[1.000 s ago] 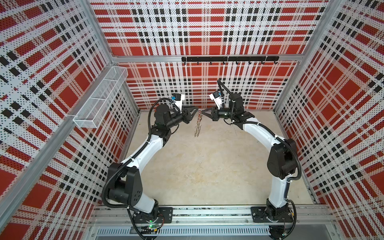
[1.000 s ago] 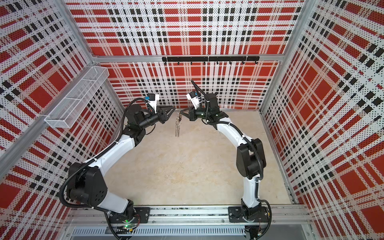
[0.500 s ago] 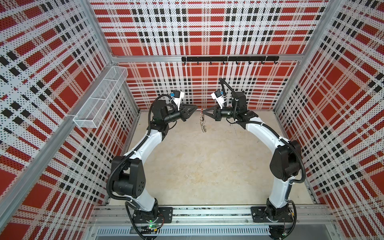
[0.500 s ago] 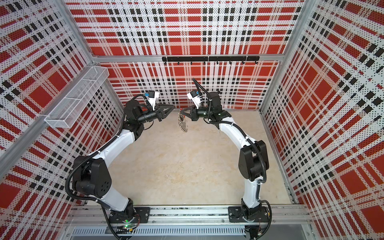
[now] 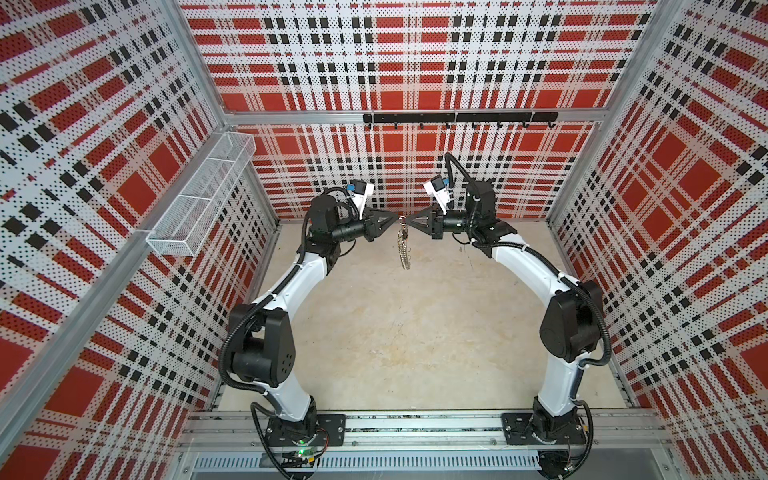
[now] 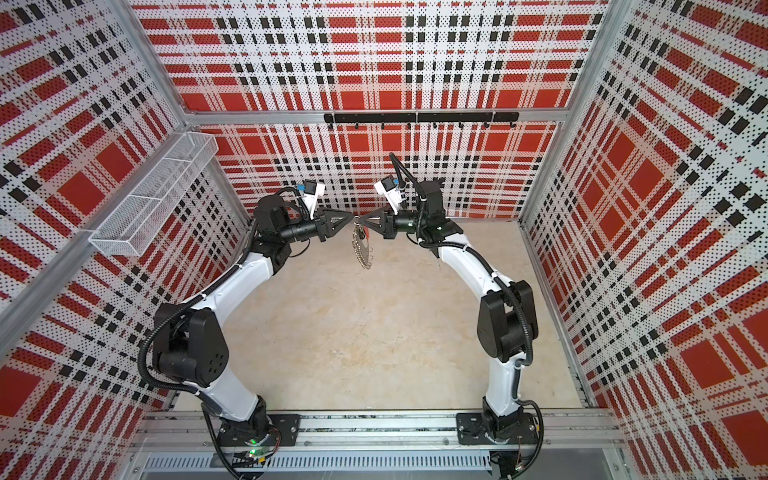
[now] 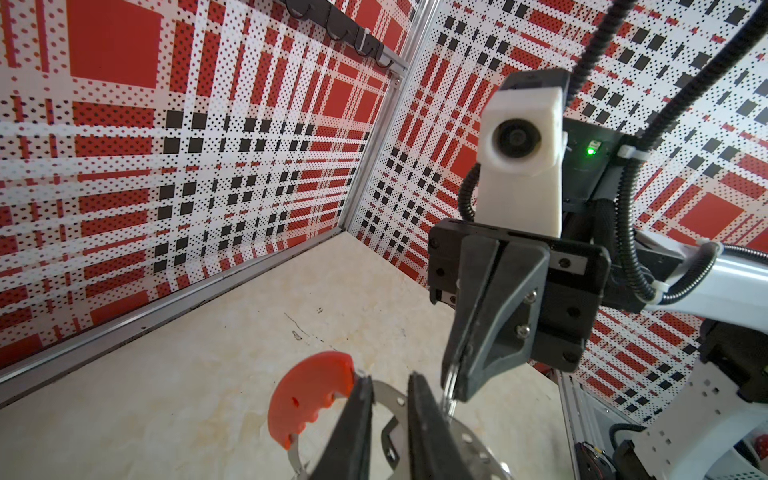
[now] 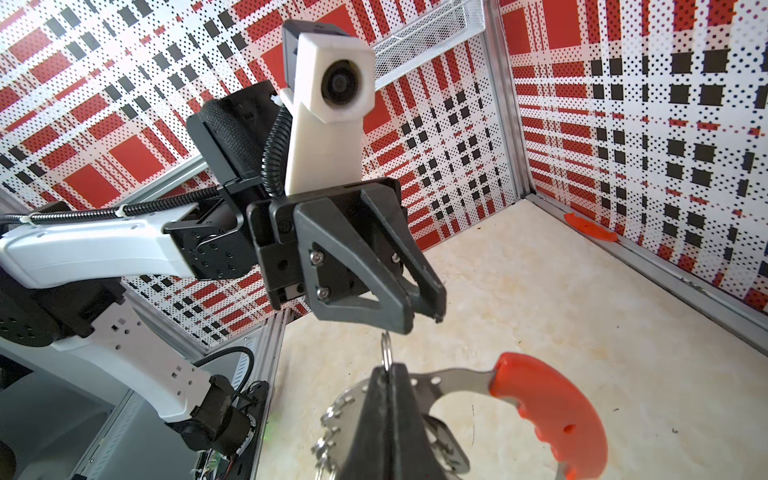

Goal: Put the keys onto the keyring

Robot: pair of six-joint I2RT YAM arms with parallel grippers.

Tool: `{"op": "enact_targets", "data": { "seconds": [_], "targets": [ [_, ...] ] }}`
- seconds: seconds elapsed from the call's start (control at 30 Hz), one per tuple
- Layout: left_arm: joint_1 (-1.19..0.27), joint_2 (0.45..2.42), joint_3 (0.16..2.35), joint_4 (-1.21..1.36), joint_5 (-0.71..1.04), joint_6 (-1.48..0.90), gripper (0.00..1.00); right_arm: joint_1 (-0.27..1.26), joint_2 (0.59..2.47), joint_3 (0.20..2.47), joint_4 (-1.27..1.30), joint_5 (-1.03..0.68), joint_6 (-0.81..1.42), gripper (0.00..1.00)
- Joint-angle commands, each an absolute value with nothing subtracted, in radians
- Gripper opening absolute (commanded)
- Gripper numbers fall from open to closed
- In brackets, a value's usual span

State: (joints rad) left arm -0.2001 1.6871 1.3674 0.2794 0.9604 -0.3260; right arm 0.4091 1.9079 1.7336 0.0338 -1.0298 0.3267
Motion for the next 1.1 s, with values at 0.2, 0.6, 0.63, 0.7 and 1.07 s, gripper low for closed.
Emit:
{"op": "enact_targets", "data": {
  "seconds": [0.2,0.6,0.63,0.7,1.07],
  "targets": [
    [-0.203,1.702,1.404,0.326,1.016,-0.364,0.19,0.403,1.897,1.759,0.109,-1.06,0.347,0.0],
    [-0.181,1.674,1.394,0.337,1.026,-0.401,0.26,0.397,1.902,1.77,0.04,-1.004,0.287,0.0],
    [-0.186,1.675,1.392,0.338,1.028,-0.402,0.26,0.397,1.903,1.773,0.049,-1.008,0.293,0.0],
    [-0.198,1.679,1.392,0.338,1.032,-0.402,0.26,0.396,1.908,1.778,0.058,-1.012,0.304,0.0],
    [-0.225,1.713,1.427,0.339,1.048,-0.42,0.22,0.399,1.893,1.777,0.076,-1.028,0.317,0.0]
  ]
}}
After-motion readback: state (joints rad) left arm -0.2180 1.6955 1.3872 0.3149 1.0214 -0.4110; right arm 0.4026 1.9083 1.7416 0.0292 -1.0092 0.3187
